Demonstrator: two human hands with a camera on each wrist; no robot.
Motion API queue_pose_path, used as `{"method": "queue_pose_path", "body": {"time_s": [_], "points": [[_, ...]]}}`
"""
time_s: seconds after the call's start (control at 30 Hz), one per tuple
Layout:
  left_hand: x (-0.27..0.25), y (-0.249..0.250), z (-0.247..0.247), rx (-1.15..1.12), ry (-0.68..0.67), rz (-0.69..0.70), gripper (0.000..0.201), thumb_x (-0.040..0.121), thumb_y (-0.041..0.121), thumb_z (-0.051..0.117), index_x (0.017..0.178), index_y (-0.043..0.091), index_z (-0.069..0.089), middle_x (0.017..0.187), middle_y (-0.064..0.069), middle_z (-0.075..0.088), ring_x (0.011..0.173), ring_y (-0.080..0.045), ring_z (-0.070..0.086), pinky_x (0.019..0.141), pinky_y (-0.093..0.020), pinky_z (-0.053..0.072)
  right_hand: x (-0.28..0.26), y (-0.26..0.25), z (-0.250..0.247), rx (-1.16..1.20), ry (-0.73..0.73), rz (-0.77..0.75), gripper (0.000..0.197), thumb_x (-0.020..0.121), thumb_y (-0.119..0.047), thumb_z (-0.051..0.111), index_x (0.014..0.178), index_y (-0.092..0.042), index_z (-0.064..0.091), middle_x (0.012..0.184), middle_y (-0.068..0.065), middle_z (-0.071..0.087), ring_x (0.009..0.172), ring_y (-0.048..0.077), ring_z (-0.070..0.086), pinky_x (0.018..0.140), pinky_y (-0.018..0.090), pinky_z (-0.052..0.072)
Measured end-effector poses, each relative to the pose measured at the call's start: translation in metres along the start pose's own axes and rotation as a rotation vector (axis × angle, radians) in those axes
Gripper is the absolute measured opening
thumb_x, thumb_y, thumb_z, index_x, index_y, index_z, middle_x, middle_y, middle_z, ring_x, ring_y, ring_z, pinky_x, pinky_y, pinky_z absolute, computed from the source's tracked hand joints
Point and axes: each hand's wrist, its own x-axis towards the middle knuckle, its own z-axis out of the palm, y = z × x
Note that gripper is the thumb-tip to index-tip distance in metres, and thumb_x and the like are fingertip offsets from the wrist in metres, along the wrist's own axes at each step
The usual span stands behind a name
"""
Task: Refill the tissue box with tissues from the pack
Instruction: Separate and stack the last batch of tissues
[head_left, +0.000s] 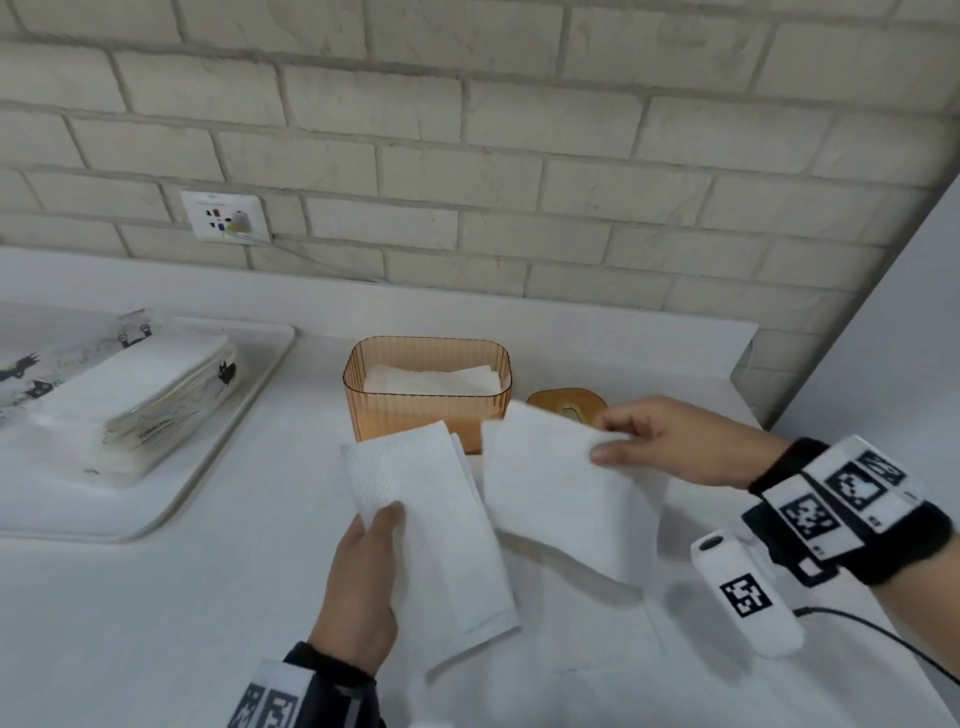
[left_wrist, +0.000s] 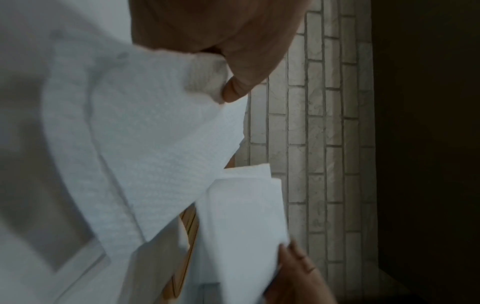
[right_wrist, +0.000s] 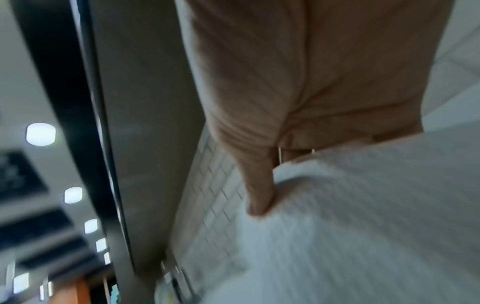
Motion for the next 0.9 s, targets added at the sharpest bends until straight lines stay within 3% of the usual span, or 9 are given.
{"method": "queue_pose_path", "body": {"time_s": [0.1,0.27,0.4,0.53,0.63,0.7,0.8,0.83,0.9], "points": [[-0.004,-0.006,0.019,0.000,-0.055,0.004,0.025,0.099,0.020,0.043,0.113,0.014,0.062,0.107,-0.008,0.071,0.099,-0.029,0.066,0.082,-0.038,0.052,-0.010,-0.018,0.016,0.438,0.145,-0.082,0.021,0.078,-0.022,0.064,0.093,-0.008,0.061,0.086,0.000,0.073,0.072,0.011,0.067,0.067,0.021,0.054],[-0.016,-0.010,0.036,-0.011,-0.178,0.036,0.026,0.100,0.019,0.038,0.109,0.020,0.063,0.100,0.002,0.075,0.093,-0.019,0.070,0.077,-0.034,0.052,-0.015,-0.029,0.057,0.752,0.292,-0.153,0.051,0.061,-0.045,0.079,0.102,-0.020,0.063,0.099,0.009,0.073,0.082,0.020,0.070,0.072,0.028,0.057],[-0.018,-0.012,0.033,-0.029,-0.217,0.001,0.030,0.101,0.020,0.039,0.122,0.017,0.060,0.112,-0.004,0.071,0.105,-0.024,0.067,0.096,-0.044,0.049,-0.025,-0.037,0.072,0.967,0.326,-0.170,0.048,0.064,-0.027,0.068,0.110,-0.018,0.057,0.091,0.007,0.074,0.075,0.016,0.070,0.063,0.023,0.055],[-0.021,-0.010,0.027,-0.027,-0.255,0.006,0.030,0.101,0.021,0.038,0.120,0.017,0.061,0.112,-0.004,0.072,0.105,-0.024,0.067,0.096,-0.044,0.049,-0.033,-0.032,0.086,1.028,0.339,-0.177,0.059,0.063,-0.028,0.076,0.118,-0.024,0.056,0.099,0.010,0.073,0.081,0.019,0.070,0.066,0.026,0.056],[-0.019,-0.015,0.021,-0.028,-0.254,-0.051,0.030,0.101,0.018,0.039,0.120,0.013,0.060,0.107,-0.005,0.073,0.099,-0.023,0.069,0.079,-0.034,0.054,-0.035,-0.046,0.084,1.048,0.374,-0.251,0.039,0.067,-0.022,0.067,0.102,-0.040,0.066,0.090,0.006,0.073,0.076,0.016,0.069,0.065,0.026,0.058],[-0.020,-0.017,0.021,0.004,-0.275,-0.075,0.031,0.100,0.018,0.041,0.123,0.009,0.059,0.103,-0.005,0.074,0.090,-0.019,0.071,0.070,-0.028,0.055,-0.034,-0.058,0.083,1.038,0.392,-0.286,0.040,0.064,-0.023,0.064,0.098,-0.045,0.066,0.088,0.007,0.073,0.075,0.017,0.069,0.064,0.027,0.057],[-0.025,-0.014,0.028,-0.020,-0.352,-0.071,0.030,0.099,0.023,0.046,0.122,0.011,0.061,0.113,-0.008,0.071,0.103,-0.023,0.068,0.093,-0.041,0.051,-0.029,-0.050,0.093,0.996,0.406,-0.213,0.046,0.067,-0.023,0.065,0.111,-0.036,0.060,0.096,0.010,0.073,0.082,0.020,0.070,0.068,0.029,0.057],[-0.028,-0.010,0.029,-0.039,-0.362,-0.065,0.030,0.099,0.024,0.045,0.120,0.011,0.063,0.115,-0.008,0.070,0.105,-0.024,0.067,0.096,-0.042,0.050,-0.027,-0.043,0.099,0.948,0.415,-0.154,0.046,0.071,-0.022,0.065,0.115,-0.031,0.056,0.098,0.010,0.073,0.085,0.022,0.070,0.071,0.030,0.057],[-0.029,-0.005,0.028,-0.090,-0.373,-0.037,0.031,0.099,0.024,0.043,0.117,0.010,0.064,0.114,-0.008,0.071,0.104,-0.023,0.067,0.088,-0.038,0.052,-0.023,-0.031,0.113,0.770,0.459,-0.008,0.034,0.084,-0.018,0.061,0.116,-0.024,0.052,0.097,0.006,0.074,0.091,0.026,0.070,0.077,0.033,0.056]]}}
